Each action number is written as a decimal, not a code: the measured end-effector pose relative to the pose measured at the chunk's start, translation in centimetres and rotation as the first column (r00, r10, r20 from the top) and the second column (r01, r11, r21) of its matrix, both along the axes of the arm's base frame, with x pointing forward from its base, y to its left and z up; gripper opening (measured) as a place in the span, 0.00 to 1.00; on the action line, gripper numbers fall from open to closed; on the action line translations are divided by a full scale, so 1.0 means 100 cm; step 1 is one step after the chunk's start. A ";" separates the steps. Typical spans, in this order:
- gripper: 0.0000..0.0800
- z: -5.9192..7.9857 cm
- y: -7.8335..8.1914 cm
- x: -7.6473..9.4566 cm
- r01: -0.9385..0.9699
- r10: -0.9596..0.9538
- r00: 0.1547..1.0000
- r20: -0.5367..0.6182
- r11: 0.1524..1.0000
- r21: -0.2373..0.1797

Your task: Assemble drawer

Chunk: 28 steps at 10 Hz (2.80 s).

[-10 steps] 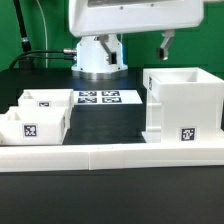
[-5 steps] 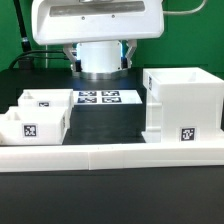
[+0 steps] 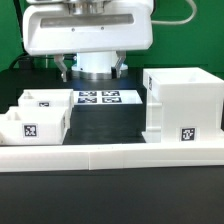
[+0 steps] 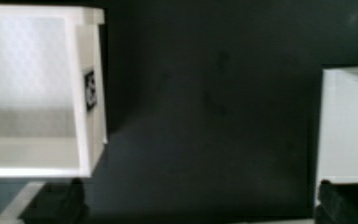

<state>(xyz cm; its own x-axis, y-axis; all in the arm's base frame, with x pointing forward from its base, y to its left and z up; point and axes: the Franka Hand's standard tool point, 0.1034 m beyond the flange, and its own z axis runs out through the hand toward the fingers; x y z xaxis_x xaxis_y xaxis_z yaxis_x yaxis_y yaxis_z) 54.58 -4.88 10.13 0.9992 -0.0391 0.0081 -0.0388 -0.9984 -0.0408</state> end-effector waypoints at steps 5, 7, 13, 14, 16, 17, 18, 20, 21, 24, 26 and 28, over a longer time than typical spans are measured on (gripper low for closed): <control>0.81 -0.044 -0.029 -0.013 0.033 -0.034 0.999 -0.022 0.999 -0.012; 0.81 -0.044 -0.028 -0.013 0.032 -0.032 0.999 -0.022 0.999 -0.012; 0.81 -0.067 -0.045 -0.024 0.049 -0.050 0.998 -0.035 0.999 -0.018; 0.81 -0.074 -0.047 -0.025 0.043 -0.044 0.999 -0.026 0.999 -0.028; 0.81 -0.084 -0.048 -0.027 0.041 -0.042 0.999 -0.020 0.998 -0.038; 0.81 -0.089 -0.049 -0.029 0.041 -0.042 0.999 -0.016 0.998 -0.044; 0.81 -0.092 -0.049 -0.030 0.041 -0.042 0.999 -0.015 0.998 -0.047; 0.81 -0.095 -0.050 -0.034 0.042 -0.042 0.999 -0.011 0.998 -0.052; 0.81 -0.095 -0.049 -0.035 0.041 -0.042 0.999 -0.004 0.998 -0.056; 0.48 -0.096 -0.048 -0.035 0.039 -0.039 0.999 -0.004 0.998 -0.056; 0.31 -0.096 -0.048 -0.035 0.039 -0.039 0.999 -0.004 0.998 -0.056; 0.09 -0.096 -0.048 -0.035 0.039 -0.039 0.999 -0.004 0.998 -0.056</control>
Offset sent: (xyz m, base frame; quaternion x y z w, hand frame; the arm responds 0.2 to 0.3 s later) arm -0.0103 -0.0203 -0.0390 0.0207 0.0137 0.0248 0.9994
